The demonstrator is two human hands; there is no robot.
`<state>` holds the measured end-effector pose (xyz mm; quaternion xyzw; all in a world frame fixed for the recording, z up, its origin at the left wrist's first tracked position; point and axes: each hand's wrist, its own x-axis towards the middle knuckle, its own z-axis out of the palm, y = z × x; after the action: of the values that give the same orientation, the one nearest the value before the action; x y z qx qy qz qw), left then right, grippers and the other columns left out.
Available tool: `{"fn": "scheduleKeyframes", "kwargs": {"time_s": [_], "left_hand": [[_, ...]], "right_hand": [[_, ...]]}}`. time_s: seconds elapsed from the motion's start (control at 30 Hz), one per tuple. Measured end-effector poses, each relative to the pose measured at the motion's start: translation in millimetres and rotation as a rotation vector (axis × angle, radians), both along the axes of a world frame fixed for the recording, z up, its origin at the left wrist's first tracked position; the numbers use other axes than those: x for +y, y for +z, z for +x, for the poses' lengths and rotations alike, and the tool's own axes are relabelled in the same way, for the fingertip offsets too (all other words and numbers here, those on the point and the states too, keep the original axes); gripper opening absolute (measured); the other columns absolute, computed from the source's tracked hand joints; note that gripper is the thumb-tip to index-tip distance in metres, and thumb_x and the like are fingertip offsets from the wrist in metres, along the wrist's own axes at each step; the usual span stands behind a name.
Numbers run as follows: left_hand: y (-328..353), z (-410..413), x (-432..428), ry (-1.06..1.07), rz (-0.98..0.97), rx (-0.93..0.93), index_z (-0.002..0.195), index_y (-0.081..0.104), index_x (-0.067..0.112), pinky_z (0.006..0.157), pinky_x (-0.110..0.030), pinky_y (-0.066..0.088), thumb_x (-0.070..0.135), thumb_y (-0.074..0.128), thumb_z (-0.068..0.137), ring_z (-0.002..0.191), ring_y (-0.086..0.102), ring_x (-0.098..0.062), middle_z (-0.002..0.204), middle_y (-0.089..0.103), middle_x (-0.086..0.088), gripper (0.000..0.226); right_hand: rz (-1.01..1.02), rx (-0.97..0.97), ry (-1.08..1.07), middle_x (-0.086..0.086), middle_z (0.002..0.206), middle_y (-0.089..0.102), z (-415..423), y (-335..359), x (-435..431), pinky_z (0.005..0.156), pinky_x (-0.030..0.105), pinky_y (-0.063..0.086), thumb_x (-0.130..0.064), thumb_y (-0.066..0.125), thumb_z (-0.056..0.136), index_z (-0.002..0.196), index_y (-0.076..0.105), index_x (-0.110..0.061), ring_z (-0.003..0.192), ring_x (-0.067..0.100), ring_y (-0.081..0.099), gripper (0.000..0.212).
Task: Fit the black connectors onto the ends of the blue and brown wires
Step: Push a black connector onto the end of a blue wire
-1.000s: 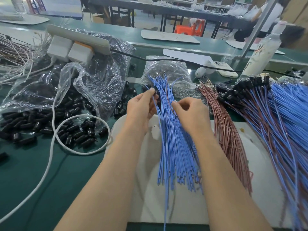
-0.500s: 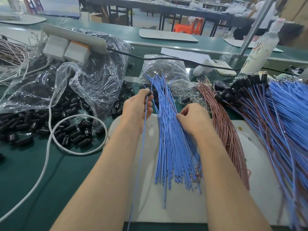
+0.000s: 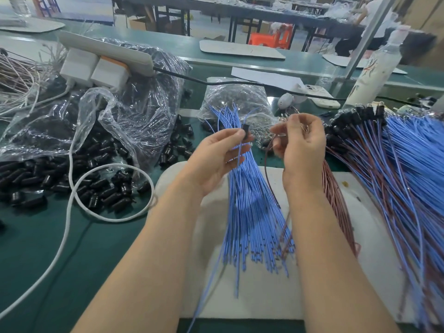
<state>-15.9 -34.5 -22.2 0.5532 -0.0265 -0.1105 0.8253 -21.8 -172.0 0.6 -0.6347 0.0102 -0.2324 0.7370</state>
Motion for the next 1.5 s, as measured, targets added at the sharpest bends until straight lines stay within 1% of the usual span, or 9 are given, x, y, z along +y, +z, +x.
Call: {"fn": "scheduleKeyframes", "kwargs": {"time_s": [0.13, 0.33, 0.43, 0.6, 0.67, 0.77, 0.97, 1.23, 1.5], "left_hand": [[2, -7, -7, -0.163, 0.08, -0.054, 0.097, 0.061, 0.014, 0.095, -0.03, 0.049, 0.015, 0.054, 0.094, 0.108, 0.064, -0.017, 0.114, 0.068, -0.005, 0.007], [0, -10, -11, -0.197, 0.102, -0.06, 0.101, 0.061, 0.009, 0.089, -0.027, 0.051, 0.014, 0.051, 0.096, 0.098, 0.067, -0.014, 0.107, 0.07, -0.004, 0.013], [1, -9, -10, -0.178, 0.062, -0.062, 0.096, 0.063, 0.009, 0.083, -0.024, 0.054, 0.011, 0.052, 0.095, 0.086, 0.069, -0.011, 0.1, 0.072, -0.002, 0.011], [0, -5, -7, -0.092, 0.036, -0.07, 0.089, 0.065, 0.012, 0.069, -0.018, 0.05, 0.011, 0.054, 0.094, 0.069, 0.062, -0.006, 0.102, 0.06, -0.013, 0.012], [-1, -4, -6, -0.095, 0.037, -0.071, 0.088, 0.067, 0.014, 0.071, -0.02, 0.047, 0.012, 0.055, 0.094, 0.068, 0.061, -0.005, 0.098, 0.057, -0.013, 0.013], [-3, -3, -7, -0.068, 0.087, -0.069, 0.09, 0.065, 0.017, 0.075, -0.021, 0.051, 0.014, 0.058, 0.093, 0.076, 0.065, -0.006, 0.102, 0.067, -0.007, 0.009], [-9, -1, -12, 0.183, 0.48, -0.193, 0.087, 0.061, 0.028, 0.083, -0.036, 0.051, 0.018, 0.061, 0.092, 0.081, 0.059, -0.014, 0.088, 0.065, 0.001, 0.011], [-14, 0, -15, 0.245, 0.743, -0.383, 0.094, 0.063, 0.026, 0.068, -0.004, 0.039, 0.018, 0.06, 0.092, 0.077, 0.055, 0.0, 0.081, 0.06, 0.016, 0.009], [-15, 0, -17, 0.265, 0.806, -0.447, 0.1, 0.067, 0.02, 0.07, -0.013, 0.041, 0.017, 0.06, 0.092, 0.081, 0.058, -0.007, 0.081, 0.062, 0.01, 0.011]], "right_hand": [[0.412, 0.027, 0.018, 0.003, 0.075, 0.065, 4, 2, -8, 0.054, 0.018, 0.049, -0.007, 0.046, 0.098, 0.093, 0.05, -0.015, 0.055, 0.008, 0.058, 0.011], [0.657, -0.001, 0.085, 0.007, 0.08, 0.066, 7, 0, -10, 0.065, 0.021, 0.056, 0.001, 0.046, 0.096, 0.092, 0.052, -0.01, 0.066, 0.012, 0.064, 0.013], [0.551, 0.009, 0.065, 0.005, 0.082, 0.066, 10, -2, -12, 0.063, 0.02, 0.054, -0.003, 0.048, 0.096, 0.092, 0.054, -0.011, 0.065, 0.01, 0.063, 0.011], [-0.167, 0.28, 0.172, -0.011, 0.064, 0.063, 11, -14, -2, 0.057, 0.022, 0.041, -0.021, 0.054, 0.096, 0.077, 0.068, -0.02, 0.051, 0.002, 0.046, 0.023], [-0.183, 0.299, 0.25, -0.012, 0.058, 0.064, 11, -17, 3, 0.059, 0.023, 0.042, -0.018, 0.053, 0.096, 0.081, 0.069, -0.018, 0.05, 0.001, 0.049, 0.021], [-0.161, 0.178, 0.078, -0.01, 0.062, 0.066, 12, -16, 3, 0.061, 0.024, 0.043, -0.015, 0.053, 0.096, 0.083, 0.063, -0.019, 0.05, -0.001, 0.052, 0.017], [0.038, -0.026, -0.115, 0.006, 0.073, 0.069, 9, -9, -4, 0.048, 0.021, 0.046, -0.016, 0.036, 0.102, 0.091, 0.044, -0.02, 0.047, 0.011, 0.056, 0.014], [0.042, -0.104, -0.118, 0.006, 0.073, 0.068, 7, -6, -1, 0.052, 0.023, 0.049, -0.014, 0.033, 0.103, 0.093, 0.042, -0.017, 0.05, 0.012, 0.059, 0.014], [0.018, -0.065, -0.053, 0.01, 0.074, 0.067, 7, -8, 3, 0.049, 0.02, 0.046, -0.012, 0.032, 0.103, 0.089, 0.041, -0.018, 0.051, 0.013, 0.059, 0.017]]}}
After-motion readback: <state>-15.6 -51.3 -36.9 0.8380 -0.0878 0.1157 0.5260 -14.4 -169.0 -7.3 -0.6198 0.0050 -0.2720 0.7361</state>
